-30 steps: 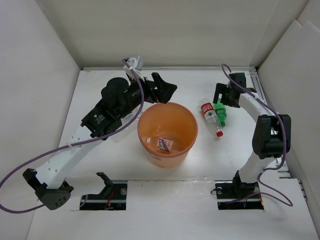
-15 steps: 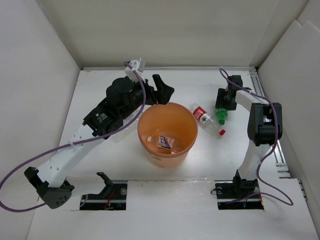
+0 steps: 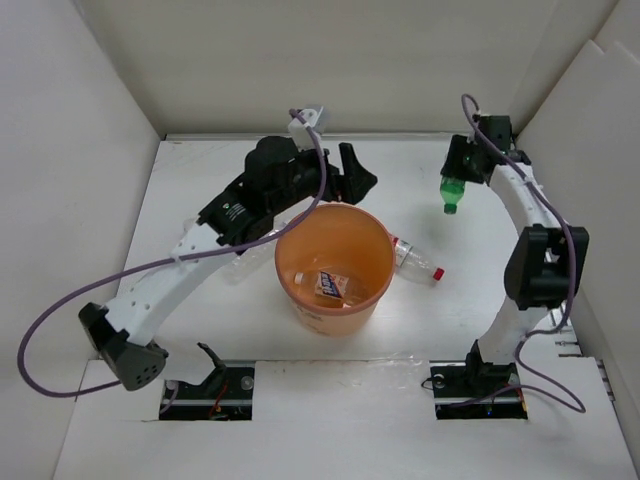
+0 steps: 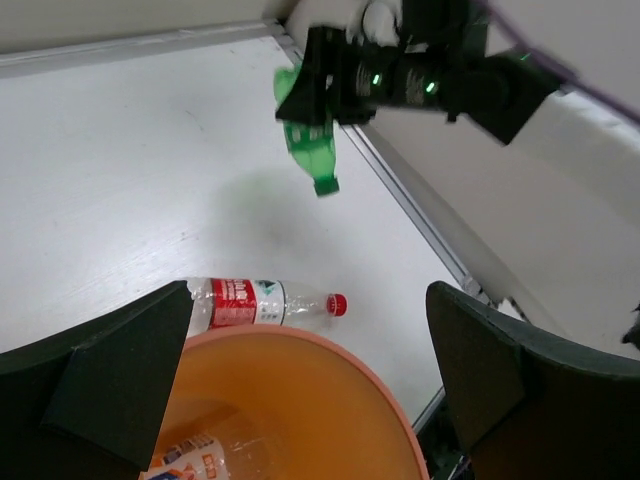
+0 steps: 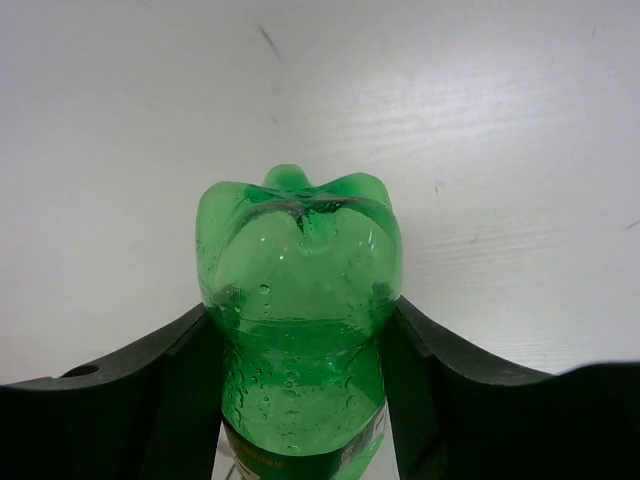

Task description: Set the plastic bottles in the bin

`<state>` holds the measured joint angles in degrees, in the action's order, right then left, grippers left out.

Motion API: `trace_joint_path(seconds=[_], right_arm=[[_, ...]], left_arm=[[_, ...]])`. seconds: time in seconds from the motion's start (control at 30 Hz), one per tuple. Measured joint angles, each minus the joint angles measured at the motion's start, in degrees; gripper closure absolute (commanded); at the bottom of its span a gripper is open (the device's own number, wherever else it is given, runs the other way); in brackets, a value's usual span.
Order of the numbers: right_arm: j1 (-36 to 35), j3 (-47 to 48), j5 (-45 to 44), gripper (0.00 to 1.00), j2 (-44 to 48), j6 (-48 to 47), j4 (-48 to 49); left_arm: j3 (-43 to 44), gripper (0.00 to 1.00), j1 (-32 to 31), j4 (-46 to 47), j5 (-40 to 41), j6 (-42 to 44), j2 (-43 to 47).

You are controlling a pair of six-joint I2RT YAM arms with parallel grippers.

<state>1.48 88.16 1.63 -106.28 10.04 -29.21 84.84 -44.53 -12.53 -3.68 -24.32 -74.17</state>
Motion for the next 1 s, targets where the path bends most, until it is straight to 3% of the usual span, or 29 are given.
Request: trace_joint_path(seconds=[0.23, 0.47, 0.73, 1.0], right_arm=[[-1.4, 11.4, 8.5, 1.00, 14.9, 0.2, 0.3], [-4.5, 6.7, 31.1, 1.00, 29.5, 7.1, 14.6], [-13.1, -1.7, 42.2, 1.00, 31.0, 15.5, 27.3], [-18.3, -6.0, 44.1, 1.00, 32.0, 22.5, 38.7]], left_arm=[[9.4, 0.01, 0.0, 1.6, -12.1, 5.2, -10.8], [9.6, 0.01, -0.1, 8.0, -23.1, 10.0, -10.7], [7.6, 0.01, -0.2, 13.2, -26.9, 11.6, -8.7], [7.0, 0.01, 0.3, 13.3, -25.4, 11.8, -8.6]])
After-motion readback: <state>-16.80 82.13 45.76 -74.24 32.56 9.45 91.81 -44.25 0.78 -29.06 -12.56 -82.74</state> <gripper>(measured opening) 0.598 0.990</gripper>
